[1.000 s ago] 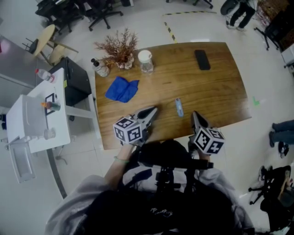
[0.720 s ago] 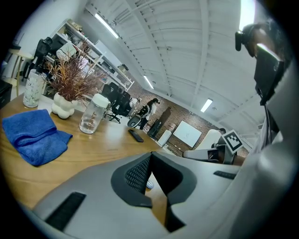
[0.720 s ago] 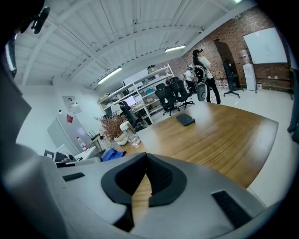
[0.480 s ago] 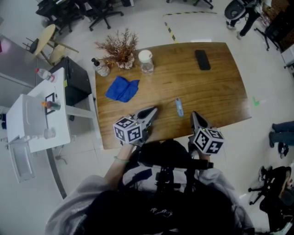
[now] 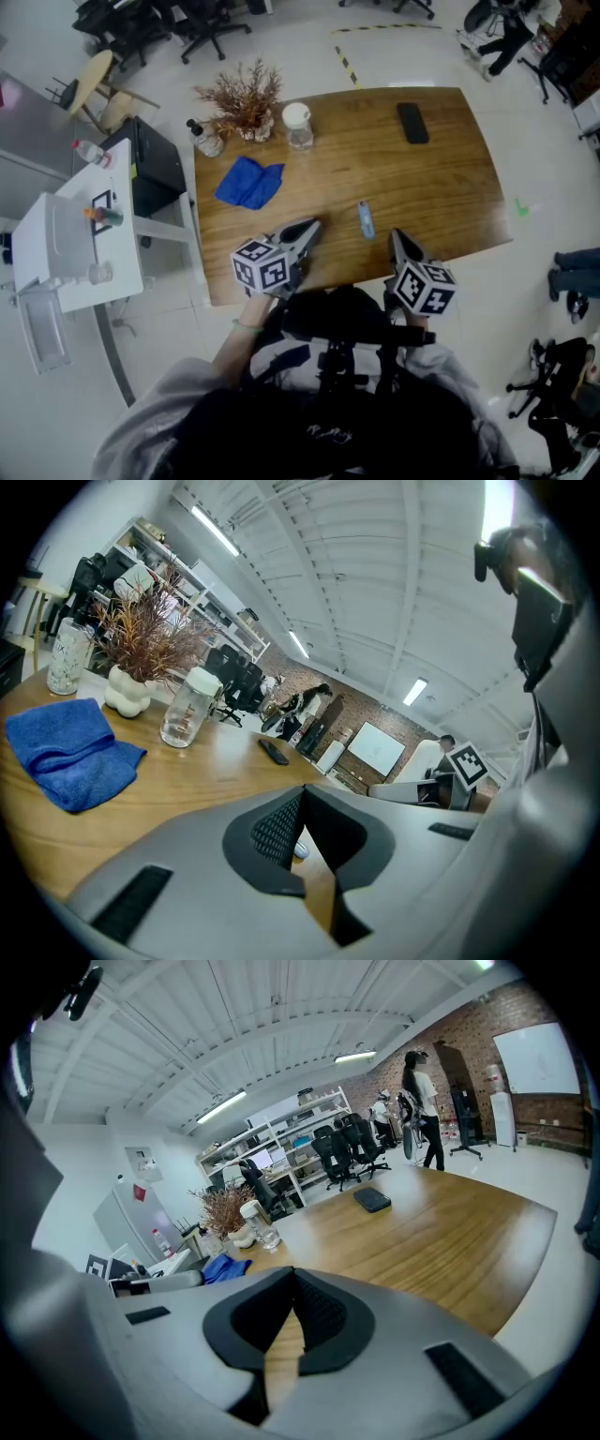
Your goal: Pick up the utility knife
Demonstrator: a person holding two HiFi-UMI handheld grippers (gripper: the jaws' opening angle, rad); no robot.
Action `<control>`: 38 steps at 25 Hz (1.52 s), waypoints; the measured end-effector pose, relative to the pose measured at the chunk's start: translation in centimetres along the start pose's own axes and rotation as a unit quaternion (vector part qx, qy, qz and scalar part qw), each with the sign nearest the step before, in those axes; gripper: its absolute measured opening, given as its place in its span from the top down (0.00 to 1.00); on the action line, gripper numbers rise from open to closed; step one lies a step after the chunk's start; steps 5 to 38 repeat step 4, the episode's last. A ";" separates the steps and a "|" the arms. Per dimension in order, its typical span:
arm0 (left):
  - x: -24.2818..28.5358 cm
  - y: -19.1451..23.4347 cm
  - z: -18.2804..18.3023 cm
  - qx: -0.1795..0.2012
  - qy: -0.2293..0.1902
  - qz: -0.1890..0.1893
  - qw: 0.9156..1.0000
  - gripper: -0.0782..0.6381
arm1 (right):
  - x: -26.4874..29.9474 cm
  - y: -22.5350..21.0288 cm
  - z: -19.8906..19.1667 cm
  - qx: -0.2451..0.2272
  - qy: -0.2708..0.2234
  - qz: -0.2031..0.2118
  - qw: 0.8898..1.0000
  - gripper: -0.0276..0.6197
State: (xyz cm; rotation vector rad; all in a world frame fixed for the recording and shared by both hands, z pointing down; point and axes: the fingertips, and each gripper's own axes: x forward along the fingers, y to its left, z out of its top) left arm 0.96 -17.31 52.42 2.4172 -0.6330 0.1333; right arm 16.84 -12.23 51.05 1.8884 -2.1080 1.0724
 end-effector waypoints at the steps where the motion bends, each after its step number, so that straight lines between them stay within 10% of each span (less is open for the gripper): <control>1: 0.0 0.0 0.0 0.000 0.000 0.000 1.000 0.88 | 0.0 0.0 0.0 0.000 0.000 0.000 1.000 0.94; 38: 0.0 0.1 -0.2 -0.001 0.002 0.002 1.000 0.88 | 0.0 -0.1 0.0 -0.001 0.000 -0.001 1.000 0.94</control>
